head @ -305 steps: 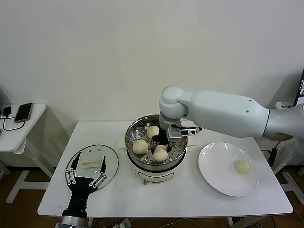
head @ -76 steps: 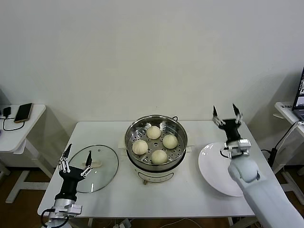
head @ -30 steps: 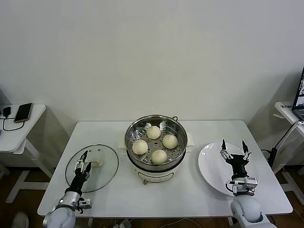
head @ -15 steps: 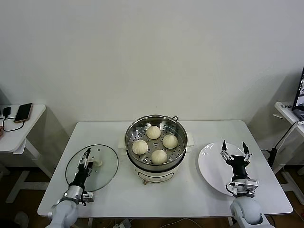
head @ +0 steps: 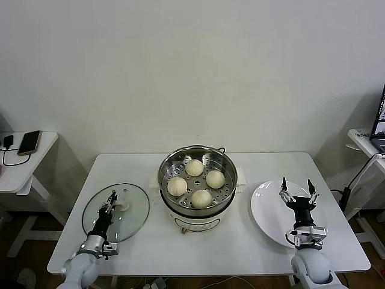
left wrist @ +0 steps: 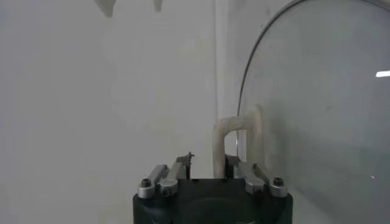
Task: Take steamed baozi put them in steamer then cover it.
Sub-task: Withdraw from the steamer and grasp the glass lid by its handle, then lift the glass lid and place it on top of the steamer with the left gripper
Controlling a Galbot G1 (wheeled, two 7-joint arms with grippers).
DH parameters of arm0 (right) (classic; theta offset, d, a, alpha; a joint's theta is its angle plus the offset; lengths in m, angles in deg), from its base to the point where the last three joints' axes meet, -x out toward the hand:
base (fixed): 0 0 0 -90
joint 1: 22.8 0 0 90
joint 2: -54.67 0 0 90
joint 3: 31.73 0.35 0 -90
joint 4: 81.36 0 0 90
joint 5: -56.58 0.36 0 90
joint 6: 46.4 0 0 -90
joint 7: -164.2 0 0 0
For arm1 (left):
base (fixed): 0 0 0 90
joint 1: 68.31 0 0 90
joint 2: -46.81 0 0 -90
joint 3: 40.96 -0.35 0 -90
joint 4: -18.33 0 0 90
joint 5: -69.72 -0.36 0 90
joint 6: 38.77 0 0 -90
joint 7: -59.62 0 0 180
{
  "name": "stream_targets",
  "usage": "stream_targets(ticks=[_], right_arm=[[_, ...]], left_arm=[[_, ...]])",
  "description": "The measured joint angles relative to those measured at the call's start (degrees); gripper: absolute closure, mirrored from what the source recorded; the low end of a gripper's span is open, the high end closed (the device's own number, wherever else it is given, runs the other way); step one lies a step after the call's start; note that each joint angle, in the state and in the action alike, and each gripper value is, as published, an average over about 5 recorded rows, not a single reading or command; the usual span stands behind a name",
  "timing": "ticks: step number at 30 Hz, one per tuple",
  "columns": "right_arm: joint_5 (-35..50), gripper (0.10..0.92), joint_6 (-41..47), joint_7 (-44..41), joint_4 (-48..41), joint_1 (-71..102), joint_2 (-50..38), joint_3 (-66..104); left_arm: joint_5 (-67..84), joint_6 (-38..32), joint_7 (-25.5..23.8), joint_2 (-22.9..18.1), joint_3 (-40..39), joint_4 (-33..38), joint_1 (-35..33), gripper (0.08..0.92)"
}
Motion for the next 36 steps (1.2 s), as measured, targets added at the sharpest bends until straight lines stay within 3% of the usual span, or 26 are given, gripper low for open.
stream_targets(ticks=[4, 10, 21, 29, 36], right_arm=[[-0.2, 0.203, -0.1, 0.1, 0.1, 0.1, 0.2, -0.1], [-0.4, 0.203, -0.1, 0.1, 0.5, 0.3, 0.2, 0.0], [-0.7, 0.203, 0.2, 0.6, 1.5, 0.7, 0.7, 0.4], [-1.0, 0.203, 0.4, 1.2, 1.8, 0.6, 0.7, 0.4], [-1.4, 0.203, 0.3, 1.4, 0.9, 0.3, 1.2, 0.4]], left_arm=[[1.1, 0.1, 0.0, 0.5, 0.5, 1.1, -0.4, 0.804], [3.1, 0.8, -0.4, 1.5, 1.8, 5.6, -1.3, 0.81], [6.6, 5.1, -5.1, 4.1, 2.4, 23.2, -2.5, 0.81], [5.6, 12.5, -12.1, 3.2, -5.5, 35.6, -0.4, 0.81], [0.3, 21.6, -19.4, -0.1, -17.5, 39.3, 3.4, 0.81]])
